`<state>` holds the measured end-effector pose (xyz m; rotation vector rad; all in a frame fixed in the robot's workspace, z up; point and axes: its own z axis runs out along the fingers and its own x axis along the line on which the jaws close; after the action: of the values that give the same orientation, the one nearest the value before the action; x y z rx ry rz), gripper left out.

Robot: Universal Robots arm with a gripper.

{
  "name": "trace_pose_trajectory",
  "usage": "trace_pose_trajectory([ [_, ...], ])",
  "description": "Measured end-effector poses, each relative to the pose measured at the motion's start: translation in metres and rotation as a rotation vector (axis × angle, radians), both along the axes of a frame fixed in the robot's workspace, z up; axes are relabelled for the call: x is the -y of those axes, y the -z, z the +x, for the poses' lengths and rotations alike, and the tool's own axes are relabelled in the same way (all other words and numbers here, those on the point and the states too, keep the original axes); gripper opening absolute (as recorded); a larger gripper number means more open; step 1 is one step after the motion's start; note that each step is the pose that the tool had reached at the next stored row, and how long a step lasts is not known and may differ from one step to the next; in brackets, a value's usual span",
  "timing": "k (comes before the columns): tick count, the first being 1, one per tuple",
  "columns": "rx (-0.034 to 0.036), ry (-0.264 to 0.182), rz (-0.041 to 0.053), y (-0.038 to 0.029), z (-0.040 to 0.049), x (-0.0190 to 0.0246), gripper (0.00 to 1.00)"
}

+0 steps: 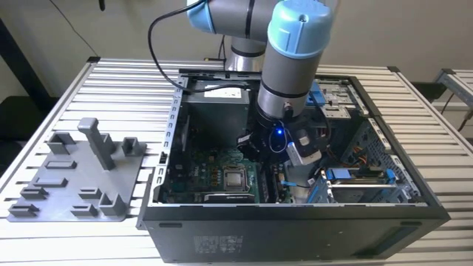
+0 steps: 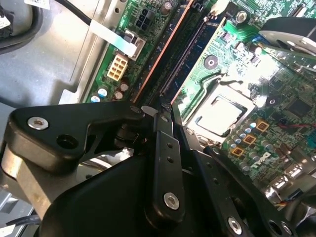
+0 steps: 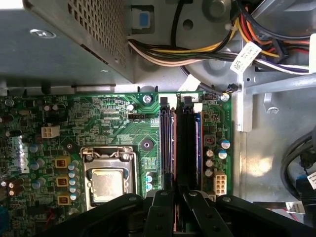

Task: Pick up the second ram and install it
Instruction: 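Insert the second ram into the second slot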

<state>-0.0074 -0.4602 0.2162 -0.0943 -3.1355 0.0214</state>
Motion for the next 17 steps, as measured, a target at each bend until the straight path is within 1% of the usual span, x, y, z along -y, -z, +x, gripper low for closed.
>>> trace_pose_trajectory([
  [11, 0.0000, 0.000, -0.0002, 0.0001, 0.0000, 0.0000, 0.14],
  [12, -0.0001, 0.000, -0.0003, 0.0001, 0.0000, 0.0000, 0.15],
  [14, 0.0000, 0.000, -0.0003, 0.0001, 0.0000, 0.0000, 0.15],
  [15, 0.0000, 0.000, -0.0003, 0.0001, 0.0000, 0.0000, 0.22],
  [17, 0.0000, 0.000, -0.0004, 0.0000, 0.0000, 0.0000, 0.22],
])
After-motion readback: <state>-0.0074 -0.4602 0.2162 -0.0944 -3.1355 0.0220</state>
